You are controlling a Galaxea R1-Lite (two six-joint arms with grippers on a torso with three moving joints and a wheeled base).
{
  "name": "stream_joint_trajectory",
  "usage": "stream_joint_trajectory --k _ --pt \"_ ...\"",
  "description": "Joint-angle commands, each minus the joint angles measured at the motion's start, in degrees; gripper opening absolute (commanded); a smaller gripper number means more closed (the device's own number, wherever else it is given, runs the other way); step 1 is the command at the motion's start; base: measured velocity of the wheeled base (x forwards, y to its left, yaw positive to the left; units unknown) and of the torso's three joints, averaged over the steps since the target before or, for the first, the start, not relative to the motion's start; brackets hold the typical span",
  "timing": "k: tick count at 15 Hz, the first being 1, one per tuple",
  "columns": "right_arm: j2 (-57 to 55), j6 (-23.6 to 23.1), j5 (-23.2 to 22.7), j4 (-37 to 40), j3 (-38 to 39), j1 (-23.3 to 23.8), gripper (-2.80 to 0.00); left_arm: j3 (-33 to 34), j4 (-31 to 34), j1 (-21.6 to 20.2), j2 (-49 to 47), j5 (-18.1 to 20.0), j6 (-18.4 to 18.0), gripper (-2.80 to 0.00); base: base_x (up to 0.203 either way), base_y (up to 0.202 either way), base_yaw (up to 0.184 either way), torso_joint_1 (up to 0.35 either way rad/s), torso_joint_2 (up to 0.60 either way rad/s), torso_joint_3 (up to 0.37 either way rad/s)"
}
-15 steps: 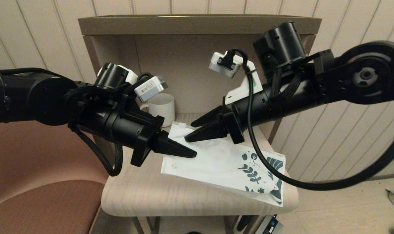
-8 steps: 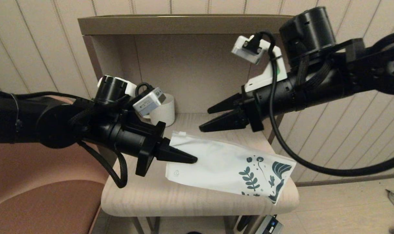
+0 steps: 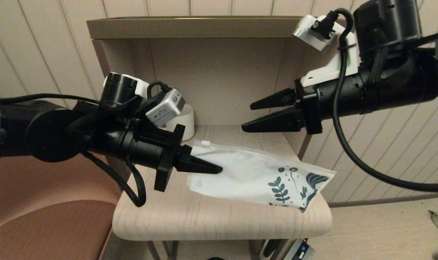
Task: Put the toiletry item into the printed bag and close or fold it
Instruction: Close the strorage bag and place it on the desk
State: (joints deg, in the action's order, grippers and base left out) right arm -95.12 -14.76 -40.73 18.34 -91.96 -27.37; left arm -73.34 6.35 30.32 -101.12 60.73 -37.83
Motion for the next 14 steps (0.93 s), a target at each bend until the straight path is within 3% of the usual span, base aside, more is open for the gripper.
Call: stream_joint_trajectory --k 1,2,4,8,12,14 --pt "-0.3 -0.1 -0.6 -5.1 2.8 -0.8 0.0 -5.4 14.7 2.1 0.0 -4.2 -5.7 -2.8 0.0 0.0 0.0 0.0 0.0 0.0" --pt "-0.5 -0.1 -1.8 -5.3 3.0 -1.7 0.0 -8.1 20.3 3.7 -0.2 -7.6 -8.3 -2.8 0.0 0.0 0.0 0.0 0.0 0.0" --pt "-0.4 -0.1 -5.1 -5.3 3.4 -1.7 0.0 -11.4 27.1 4.9 -0.2 -10.1 -10.6 -2.8 0.0 0.0 0.0 0.0 0.0 0.0" --pt "1.6 -0.1 -6.1 -6.4 9.5 -2.3 0.0 -12.7 27.4 5.7 0.1 -10.4 -10.1 -2.8 0.0 0.0 0.0 0.0 0.0 0.0" --pt "7.3 -0.1 -6.0 -20.7 21.3 -4.3 0.0 -15.3 27.7 5.8 -1.7 -10.0 -9.5 -2.8 0.0 0.0 0.0 0.0 0.0 0.0" --pt "8.3 -0.1 -6.0 -22.2 22.3 -5.1 0.0 -16.5 29.2 6.0 -2.7 -9.9 -9.4 -2.8 0.0 0.0 0.0 0.0 0.0 0.0"
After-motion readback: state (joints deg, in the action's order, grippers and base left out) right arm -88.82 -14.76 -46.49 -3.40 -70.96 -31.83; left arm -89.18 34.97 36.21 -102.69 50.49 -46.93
